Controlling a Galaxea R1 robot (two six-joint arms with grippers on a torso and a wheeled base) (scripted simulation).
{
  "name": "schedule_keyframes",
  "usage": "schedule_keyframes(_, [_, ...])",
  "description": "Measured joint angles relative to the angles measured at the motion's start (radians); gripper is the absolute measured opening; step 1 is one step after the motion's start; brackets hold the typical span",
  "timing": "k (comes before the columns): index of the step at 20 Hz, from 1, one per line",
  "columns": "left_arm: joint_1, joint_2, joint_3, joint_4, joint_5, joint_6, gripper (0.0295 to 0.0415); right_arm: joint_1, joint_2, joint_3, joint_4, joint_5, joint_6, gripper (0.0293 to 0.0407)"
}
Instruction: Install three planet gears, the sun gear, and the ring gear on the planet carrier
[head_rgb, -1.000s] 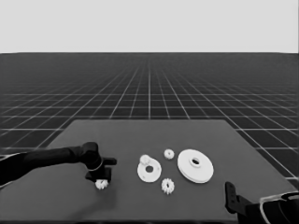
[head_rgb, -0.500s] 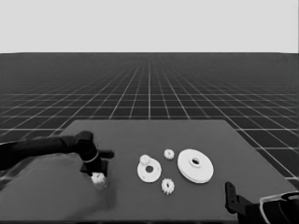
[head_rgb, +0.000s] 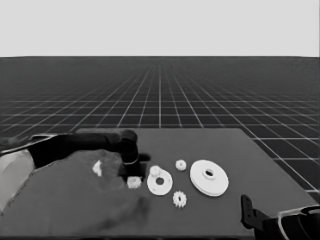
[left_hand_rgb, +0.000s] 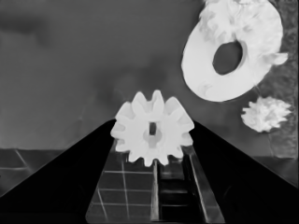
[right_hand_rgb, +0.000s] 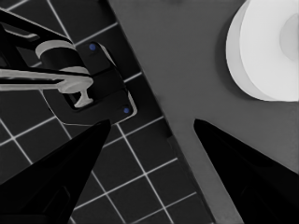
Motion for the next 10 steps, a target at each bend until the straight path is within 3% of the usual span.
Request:
schedule_keyframes(3, [-0.003,0.207,-0.175,-0.006,-0.001,-0.001,0.0312,0.000,0.000,0.000,0.000,0.000,0.000,0.0385])
schedule_keyframes(8, [-0.003,0.251,-0.231,-0.008,-0.004,0.011,0.0312,0.000,0.000,0.000,0.000,0.000,0.000,0.0385])
schedule_keyframes(10, [0.111,0.262,-0.286,0.105,-0.019,0.052,0.0312,0.000,0.000,0.000,0.000,0.000,0.000,0.0385])
